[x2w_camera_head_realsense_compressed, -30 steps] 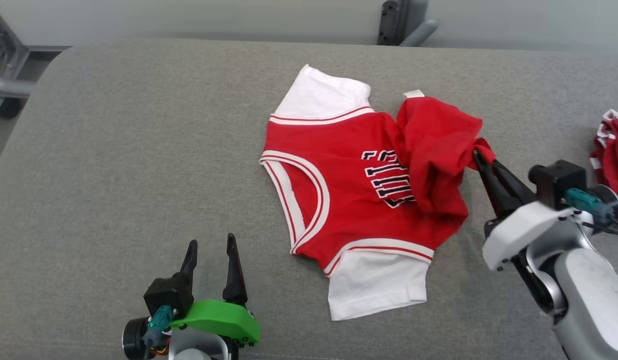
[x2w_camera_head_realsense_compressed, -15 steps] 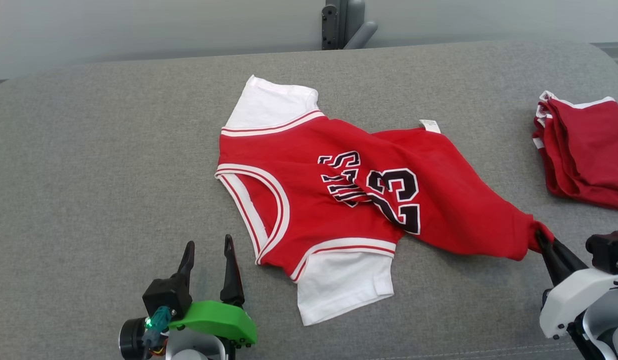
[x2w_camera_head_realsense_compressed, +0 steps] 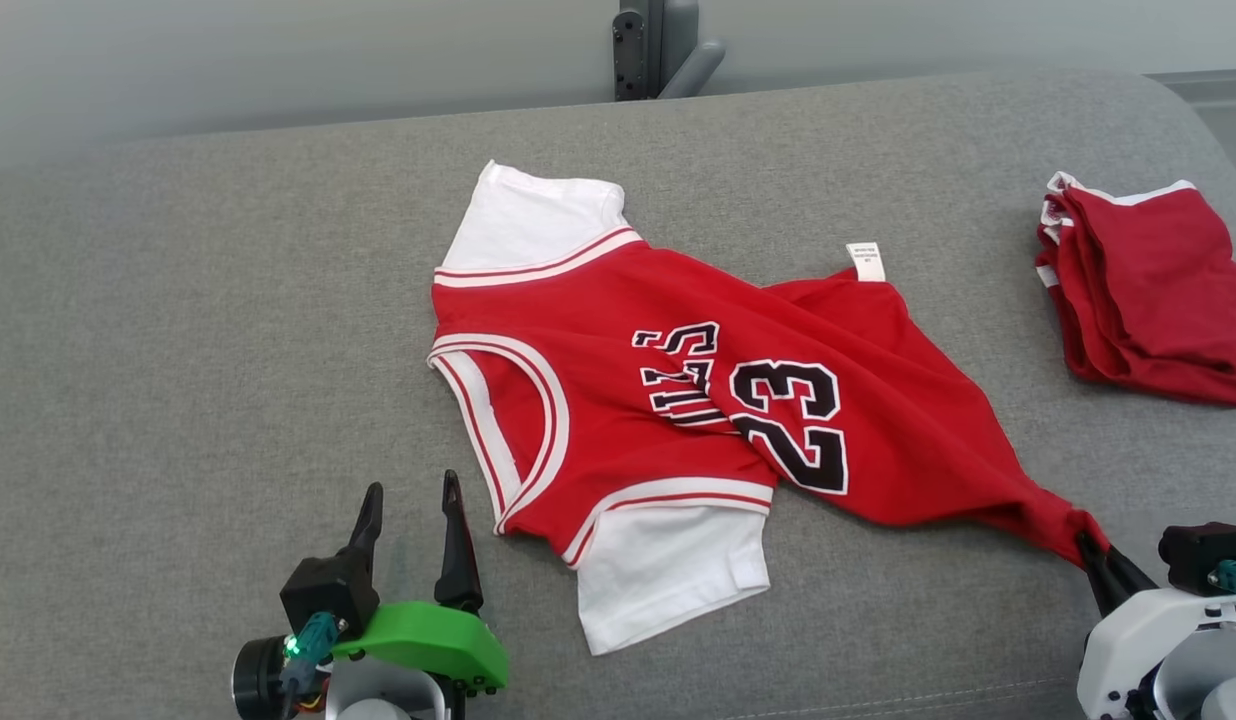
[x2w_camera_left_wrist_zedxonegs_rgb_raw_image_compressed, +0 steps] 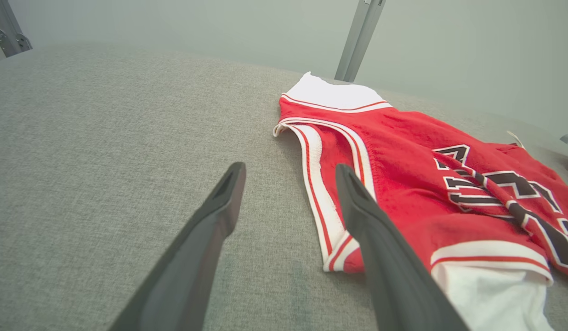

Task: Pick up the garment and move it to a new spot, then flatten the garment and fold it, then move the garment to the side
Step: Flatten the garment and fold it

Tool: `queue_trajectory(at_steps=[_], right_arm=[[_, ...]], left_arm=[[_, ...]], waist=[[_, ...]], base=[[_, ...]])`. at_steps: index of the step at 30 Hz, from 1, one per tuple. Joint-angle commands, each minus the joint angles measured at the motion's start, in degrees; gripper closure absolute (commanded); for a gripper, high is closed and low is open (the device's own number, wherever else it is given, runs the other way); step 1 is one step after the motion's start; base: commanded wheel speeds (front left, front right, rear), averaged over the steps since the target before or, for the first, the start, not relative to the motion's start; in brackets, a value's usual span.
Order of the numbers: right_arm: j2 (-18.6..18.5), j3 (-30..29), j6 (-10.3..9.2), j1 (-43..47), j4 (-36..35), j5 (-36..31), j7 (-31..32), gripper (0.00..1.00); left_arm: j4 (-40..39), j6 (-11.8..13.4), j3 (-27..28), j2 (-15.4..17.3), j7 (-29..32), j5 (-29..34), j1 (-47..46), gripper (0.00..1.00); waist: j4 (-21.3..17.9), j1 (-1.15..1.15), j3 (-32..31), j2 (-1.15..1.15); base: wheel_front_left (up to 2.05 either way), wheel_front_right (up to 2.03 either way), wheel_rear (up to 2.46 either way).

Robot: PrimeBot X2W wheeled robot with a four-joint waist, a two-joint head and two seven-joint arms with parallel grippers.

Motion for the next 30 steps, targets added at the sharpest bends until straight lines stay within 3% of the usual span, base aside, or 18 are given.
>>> queue_trajectory(at_steps=[1,3,4,10,15,22,30], right_arm=[[-0.2,0.0,-0.09,-0.1,0.8,0.6,-1.3,0.84],[-0.3,0.0,-0.1,0.6,1.2,1.2,-2.5,0.05],[-0.4,-0.1,-0.1,1.0,1.2,1.5,-3.0,0.0],[-1.2,-2.2,-0.09,3.4,-1.8,2.4,-3.8,0.0],[-1.5,-4.9,-0.08,5.3,-8.2,3.0,-2.3,0.0],[-1.6,0.2,-0.07,5.7,-15.1,7.3,3.4,0.0],[-2.1,3.7,-0.07,3.9,-13.7,7.6,5.4,0.03]], left_arm=[[0.0,0.1,0.2,0.1,-0.1,0.6,0.7,0.0],[-0.1,0.1,0.1,0.1,-0.1,0.6,1.0,0.0],[-0.1,0.1,0.1,0.1,-0.1,0.6,1.2,0.0],[0.0,0.1,0.1,0.2,-0.1,0.5,2.0,0.0],[-0.1,0.2,-0.2,0.2,-0.1,0.4,2.5,0.0],[0.1,0.1,-1.1,0.2,-0.1,-0.1,1.7,0.0],[0.2,0.1,-0.5,0.2,-0.1,0.4,1.7,0.0]], waist=[[-0.8,0.0,-0.6,0.0],[-1.3,0.0,-1.0,0.0],[-1.5,0.0,-1.2,0.0],[-2.6,0.0,-2.3,0.0],[-3.1,0.0,-3.1,0.0],[-1.3,0.0,-3.2,0.0],[0.5,0.0,-2.5,0.0]], base=[[0.0,0.0,0.0],[0.0,0.0,0.0],[0.0,0.0,0.0],[0.0,0.0,0.0],[0.0,0.0,0.0],[0.0,0.0,0.0],[0.0,0.0,0.0]])
